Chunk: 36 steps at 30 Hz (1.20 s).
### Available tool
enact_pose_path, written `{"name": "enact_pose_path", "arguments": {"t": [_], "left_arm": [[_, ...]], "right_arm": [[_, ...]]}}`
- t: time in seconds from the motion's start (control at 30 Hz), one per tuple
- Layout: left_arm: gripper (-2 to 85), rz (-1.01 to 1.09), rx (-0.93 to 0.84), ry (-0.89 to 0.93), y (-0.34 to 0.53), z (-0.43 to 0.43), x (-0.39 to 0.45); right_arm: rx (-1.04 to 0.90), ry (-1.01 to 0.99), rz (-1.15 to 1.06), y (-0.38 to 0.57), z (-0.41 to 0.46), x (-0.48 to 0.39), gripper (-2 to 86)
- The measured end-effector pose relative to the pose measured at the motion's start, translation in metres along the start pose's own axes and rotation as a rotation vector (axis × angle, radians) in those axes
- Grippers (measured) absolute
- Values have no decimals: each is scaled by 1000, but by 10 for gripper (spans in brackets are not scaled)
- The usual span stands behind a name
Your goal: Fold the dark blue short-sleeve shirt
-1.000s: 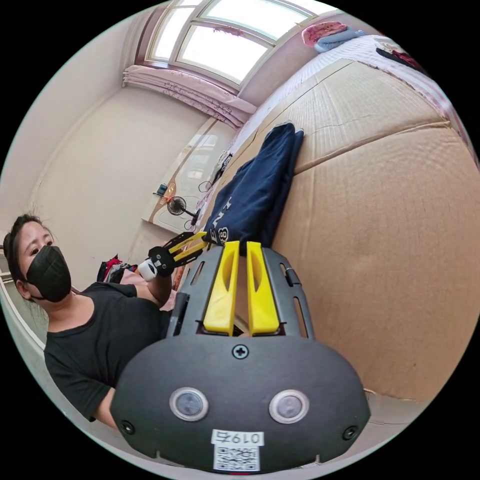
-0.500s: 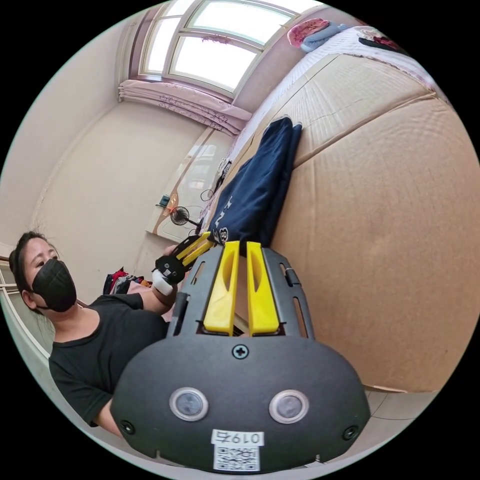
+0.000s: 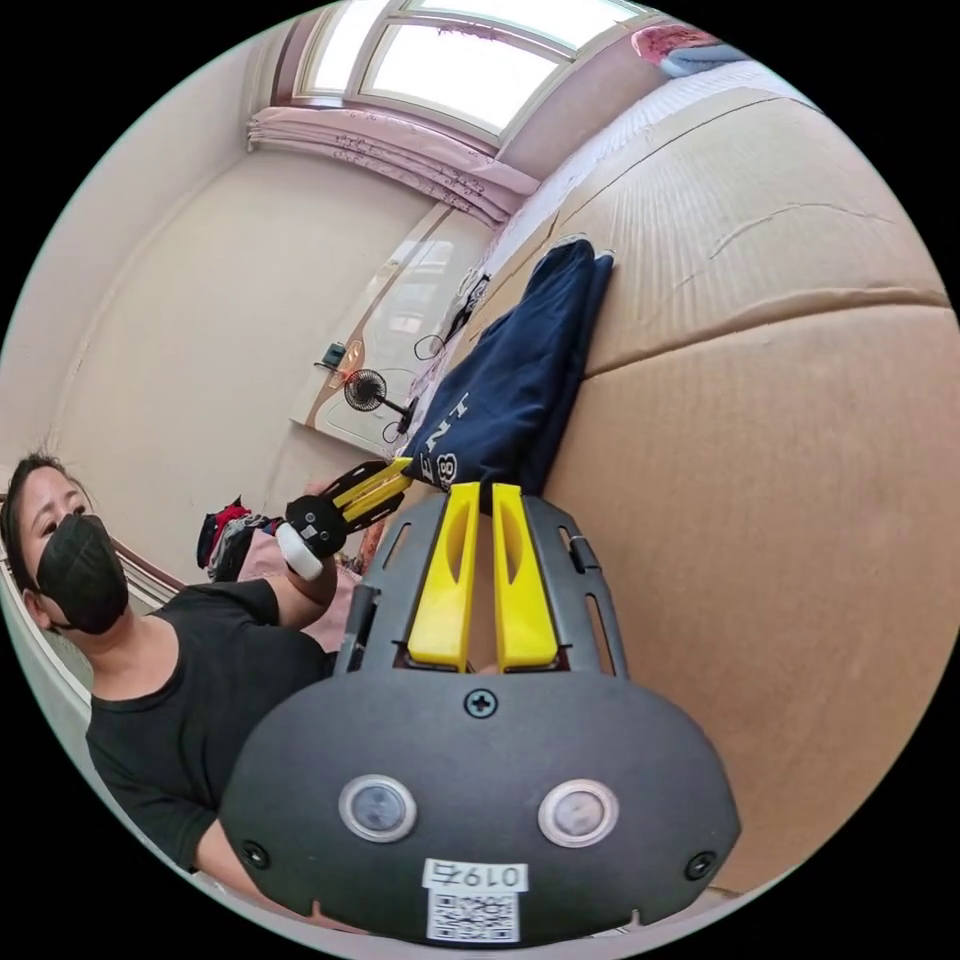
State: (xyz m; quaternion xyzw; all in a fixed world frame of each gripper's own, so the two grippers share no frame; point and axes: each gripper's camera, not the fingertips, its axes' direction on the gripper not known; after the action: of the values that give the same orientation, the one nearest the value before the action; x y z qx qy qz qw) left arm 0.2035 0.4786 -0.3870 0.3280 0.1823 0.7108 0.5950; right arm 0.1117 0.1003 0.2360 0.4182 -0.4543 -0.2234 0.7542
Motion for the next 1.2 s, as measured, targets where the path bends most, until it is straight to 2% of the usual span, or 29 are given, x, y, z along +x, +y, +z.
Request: {"name": "enact_pose_path", "arguments": {"t": [0.3, 0.47, 0.77, 0.9, 1.2], "left_arm": [[31, -159, 9, 25, 9, -13, 11], [77, -270, 43, 42, 31, -20, 1], [71, -292, 42, 60, 33, -14, -7], [70, -346, 69, 121, 41, -12, -20], [71, -369, 78, 101, 38, -18, -37]], "right_arm": [[-91, -22, -10, -10, 9, 13, 17], [-104, -10, -58, -7, 16, 7, 59], [-117, 25, -55, 0, 30, 11, 13], [-113, 26, -48, 2, 36, 13, 9], [-114, 77, -69, 8, 47, 9, 6]]}}
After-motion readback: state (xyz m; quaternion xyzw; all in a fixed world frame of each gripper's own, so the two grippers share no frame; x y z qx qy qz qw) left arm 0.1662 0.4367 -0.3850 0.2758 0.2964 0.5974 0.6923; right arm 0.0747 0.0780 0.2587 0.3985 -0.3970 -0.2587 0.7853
